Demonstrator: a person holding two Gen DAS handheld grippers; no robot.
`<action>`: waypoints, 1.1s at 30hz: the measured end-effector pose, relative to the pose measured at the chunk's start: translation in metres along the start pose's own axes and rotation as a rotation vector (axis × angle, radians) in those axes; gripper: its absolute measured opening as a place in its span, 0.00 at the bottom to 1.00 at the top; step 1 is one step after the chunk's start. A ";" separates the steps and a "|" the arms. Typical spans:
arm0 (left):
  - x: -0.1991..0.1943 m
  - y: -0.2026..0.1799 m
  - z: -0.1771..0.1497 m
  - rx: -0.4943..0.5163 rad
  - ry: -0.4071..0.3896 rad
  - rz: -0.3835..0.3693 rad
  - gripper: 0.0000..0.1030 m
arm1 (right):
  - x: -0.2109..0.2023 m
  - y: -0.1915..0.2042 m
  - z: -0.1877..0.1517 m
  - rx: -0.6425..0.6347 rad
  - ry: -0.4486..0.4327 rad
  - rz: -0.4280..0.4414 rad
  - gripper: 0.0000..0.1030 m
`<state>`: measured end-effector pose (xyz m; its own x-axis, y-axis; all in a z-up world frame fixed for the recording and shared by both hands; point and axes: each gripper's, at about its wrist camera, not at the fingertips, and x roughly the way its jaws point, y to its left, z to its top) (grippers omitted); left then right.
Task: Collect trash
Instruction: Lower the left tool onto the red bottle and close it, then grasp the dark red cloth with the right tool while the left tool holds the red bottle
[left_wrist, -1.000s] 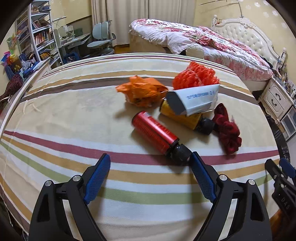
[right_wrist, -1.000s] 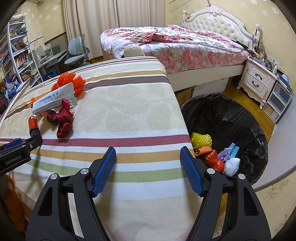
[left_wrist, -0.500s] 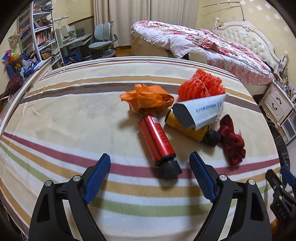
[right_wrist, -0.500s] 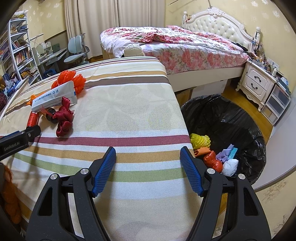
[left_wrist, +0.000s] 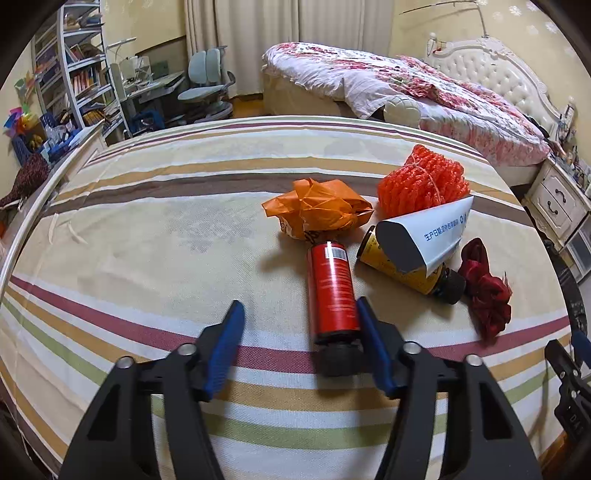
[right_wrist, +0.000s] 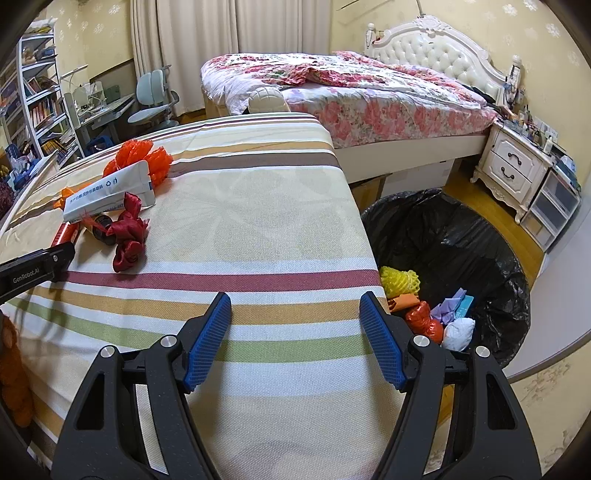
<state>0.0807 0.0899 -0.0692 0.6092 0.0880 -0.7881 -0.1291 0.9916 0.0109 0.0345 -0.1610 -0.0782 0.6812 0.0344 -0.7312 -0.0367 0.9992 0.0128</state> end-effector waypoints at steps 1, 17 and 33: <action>-0.001 0.000 0.000 0.008 -0.005 -0.006 0.44 | 0.000 0.001 0.000 -0.004 -0.001 -0.003 0.68; -0.007 0.014 -0.009 0.056 -0.026 -0.026 0.24 | 0.002 0.048 0.011 -0.079 0.017 0.132 0.68; -0.004 0.033 -0.006 0.024 -0.028 -0.048 0.24 | 0.027 0.096 0.040 -0.129 0.036 0.187 0.43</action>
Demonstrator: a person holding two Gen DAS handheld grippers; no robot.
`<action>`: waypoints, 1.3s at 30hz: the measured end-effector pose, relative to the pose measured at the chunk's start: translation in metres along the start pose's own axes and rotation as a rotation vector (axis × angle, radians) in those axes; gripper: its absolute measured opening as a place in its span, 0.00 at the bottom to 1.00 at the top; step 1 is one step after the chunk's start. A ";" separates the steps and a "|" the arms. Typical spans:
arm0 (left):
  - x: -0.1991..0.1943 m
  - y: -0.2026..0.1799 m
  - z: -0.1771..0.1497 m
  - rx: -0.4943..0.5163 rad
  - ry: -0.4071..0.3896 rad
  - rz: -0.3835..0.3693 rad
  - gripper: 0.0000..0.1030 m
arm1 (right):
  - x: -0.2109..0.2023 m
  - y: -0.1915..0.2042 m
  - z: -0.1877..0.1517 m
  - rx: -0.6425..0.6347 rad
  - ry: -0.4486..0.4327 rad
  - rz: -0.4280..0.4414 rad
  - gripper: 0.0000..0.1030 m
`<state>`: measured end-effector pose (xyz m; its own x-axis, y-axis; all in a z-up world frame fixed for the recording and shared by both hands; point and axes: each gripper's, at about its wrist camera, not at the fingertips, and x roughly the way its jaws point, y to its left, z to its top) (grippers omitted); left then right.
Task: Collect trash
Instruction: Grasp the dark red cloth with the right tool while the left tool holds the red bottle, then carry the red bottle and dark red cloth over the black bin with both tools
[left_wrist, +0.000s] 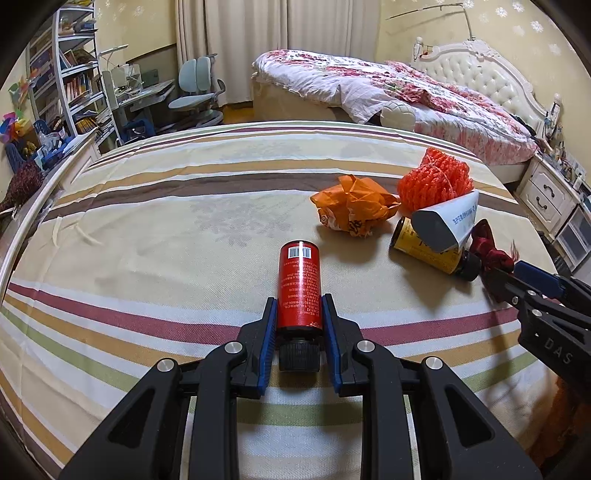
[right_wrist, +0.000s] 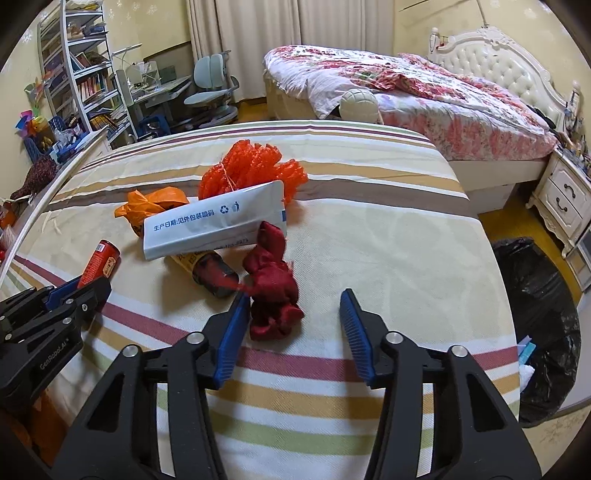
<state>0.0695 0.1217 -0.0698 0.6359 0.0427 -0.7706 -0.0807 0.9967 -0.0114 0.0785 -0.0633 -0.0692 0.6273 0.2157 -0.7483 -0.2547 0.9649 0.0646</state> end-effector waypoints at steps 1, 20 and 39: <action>0.000 0.000 0.000 0.000 -0.001 0.000 0.24 | 0.002 0.001 0.001 -0.002 0.005 0.004 0.42; -0.018 -0.002 -0.002 -0.003 -0.037 -0.052 0.24 | -0.022 -0.019 -0.018 0.048 -0.028 -0.028 0.23; -0.057 -0.106 0.009 0.150 -0.128 -0.235 0.24 | -0.081 -0.114 -0.038 0.175 -0.139 -0.226 0.23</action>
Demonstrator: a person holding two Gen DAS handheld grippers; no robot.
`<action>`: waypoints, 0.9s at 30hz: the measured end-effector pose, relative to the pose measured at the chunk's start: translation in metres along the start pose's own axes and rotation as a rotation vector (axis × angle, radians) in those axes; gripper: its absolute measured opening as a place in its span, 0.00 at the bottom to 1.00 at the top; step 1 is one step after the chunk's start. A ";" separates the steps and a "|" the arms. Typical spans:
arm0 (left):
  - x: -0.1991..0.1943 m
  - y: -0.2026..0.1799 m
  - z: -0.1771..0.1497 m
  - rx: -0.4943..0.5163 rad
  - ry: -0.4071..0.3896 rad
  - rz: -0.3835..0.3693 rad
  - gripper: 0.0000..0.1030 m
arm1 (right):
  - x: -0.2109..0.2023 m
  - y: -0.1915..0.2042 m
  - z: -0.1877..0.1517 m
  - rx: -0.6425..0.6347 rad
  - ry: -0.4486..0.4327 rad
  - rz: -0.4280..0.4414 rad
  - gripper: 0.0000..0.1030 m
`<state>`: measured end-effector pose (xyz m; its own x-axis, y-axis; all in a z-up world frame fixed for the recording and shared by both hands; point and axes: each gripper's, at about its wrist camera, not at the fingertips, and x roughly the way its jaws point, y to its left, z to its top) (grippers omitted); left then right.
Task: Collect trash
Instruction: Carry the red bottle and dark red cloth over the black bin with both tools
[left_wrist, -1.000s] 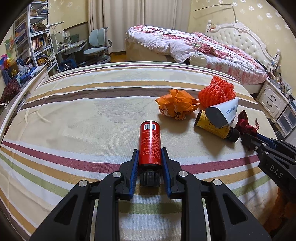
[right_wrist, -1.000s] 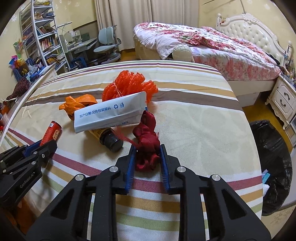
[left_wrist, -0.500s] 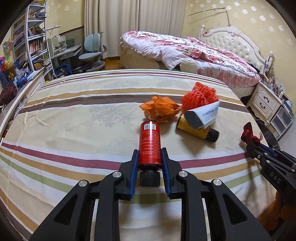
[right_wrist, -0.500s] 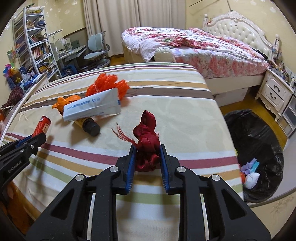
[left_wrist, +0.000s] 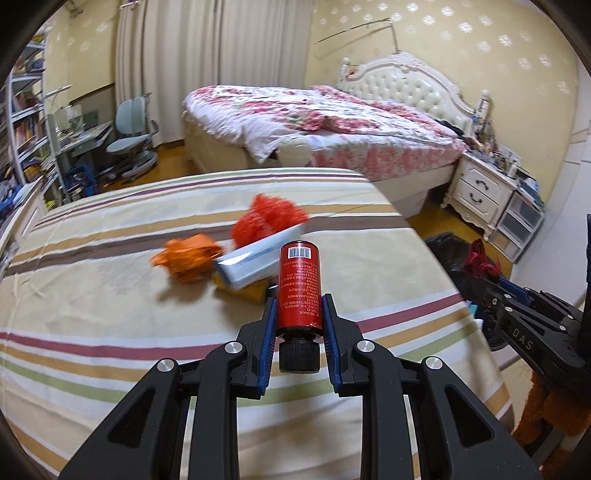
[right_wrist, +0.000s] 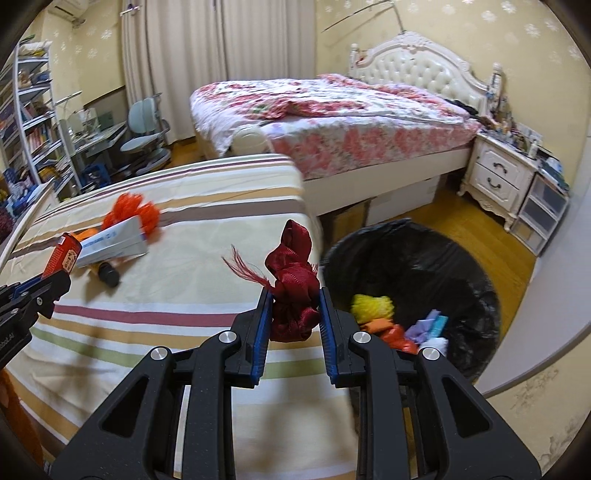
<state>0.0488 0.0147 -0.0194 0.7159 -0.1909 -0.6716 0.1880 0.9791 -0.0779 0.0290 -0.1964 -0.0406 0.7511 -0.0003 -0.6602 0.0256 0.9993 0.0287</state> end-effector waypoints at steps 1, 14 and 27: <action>0.002 -0.008 0.002 0.010 -0.003 -0.013 0.24 | 0.000 -0.008 0.001 0.011 -0.004 -0.016 0.23; 0.041 -0.111 0.033 0.161 -0.050 -0.130 0.24 | 0.014 -0.089 0.007 0.126 -0.019 -0.133 0.23; 0.094 -0.168 0.043 0.252 -0.011 -0.146 0.24 | 0.039 -0.131 0.009 0.194 -0.005 -0.189 0.23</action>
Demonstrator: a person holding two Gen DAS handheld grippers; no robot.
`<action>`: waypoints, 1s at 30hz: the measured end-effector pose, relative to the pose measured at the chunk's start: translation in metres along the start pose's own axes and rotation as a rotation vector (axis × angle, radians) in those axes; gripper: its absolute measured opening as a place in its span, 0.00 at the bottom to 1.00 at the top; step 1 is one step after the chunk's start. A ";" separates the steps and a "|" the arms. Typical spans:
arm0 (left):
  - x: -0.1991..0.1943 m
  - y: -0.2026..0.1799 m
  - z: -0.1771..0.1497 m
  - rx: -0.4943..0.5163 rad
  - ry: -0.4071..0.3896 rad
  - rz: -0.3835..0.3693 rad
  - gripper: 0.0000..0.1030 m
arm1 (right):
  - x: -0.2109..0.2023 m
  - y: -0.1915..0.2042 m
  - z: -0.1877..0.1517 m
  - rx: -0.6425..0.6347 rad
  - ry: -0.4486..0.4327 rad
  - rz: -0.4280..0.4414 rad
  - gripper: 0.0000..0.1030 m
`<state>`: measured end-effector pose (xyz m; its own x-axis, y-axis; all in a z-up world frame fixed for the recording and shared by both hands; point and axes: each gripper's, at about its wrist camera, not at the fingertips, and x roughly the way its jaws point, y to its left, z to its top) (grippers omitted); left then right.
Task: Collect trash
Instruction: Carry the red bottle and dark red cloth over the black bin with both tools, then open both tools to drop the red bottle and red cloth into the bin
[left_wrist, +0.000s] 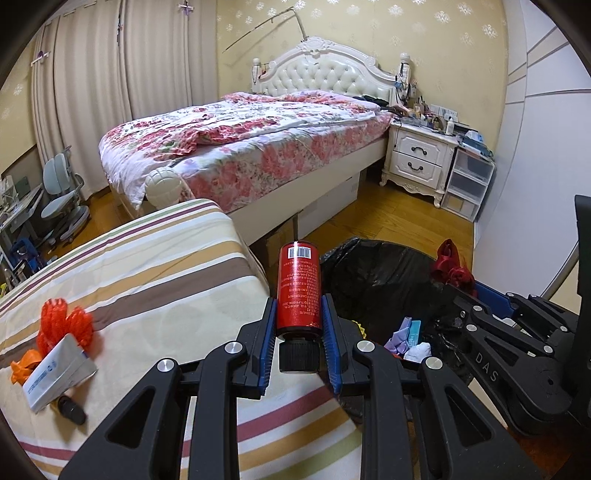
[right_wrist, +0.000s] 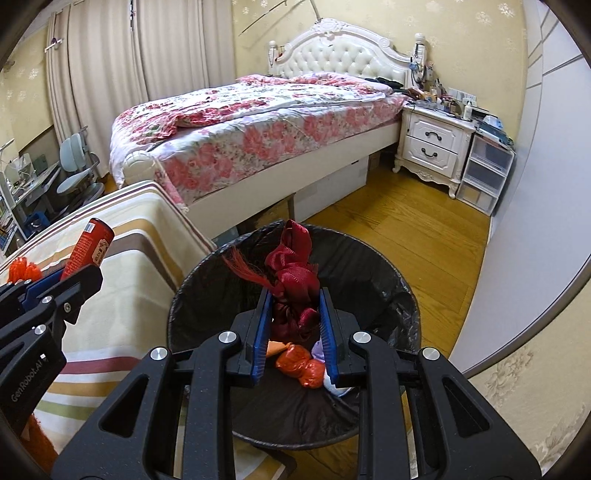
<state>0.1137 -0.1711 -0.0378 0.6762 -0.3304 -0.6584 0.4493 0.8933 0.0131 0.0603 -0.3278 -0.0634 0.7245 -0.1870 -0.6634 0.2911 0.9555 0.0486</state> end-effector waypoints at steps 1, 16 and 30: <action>0.002 -0.001 0.001 0.003 0.002 -0.001 0.24 | 0.002 -0.002 0.000 0.003 0.002 -0.004 0.23; 0.027 -0.021 0.009 0.044 0.033 -0.020 0.24 | 0.024 -0.024 0.004 0.049 0.032 -0.015 0.24; 0.020 -0.012 0.008 0.016 0.013 0.010 0.68 | 0.022 -0.026 0.004 0.068 0.016 -0.040 0.39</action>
<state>0.1267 -0.1908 -0.0448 0.6731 -0.3179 -0.6678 0.4524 0.8912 0.0318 0.0714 -0.3573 -0.0765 0.7013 -0.2205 -0.6779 0.3616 0.9296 0.0718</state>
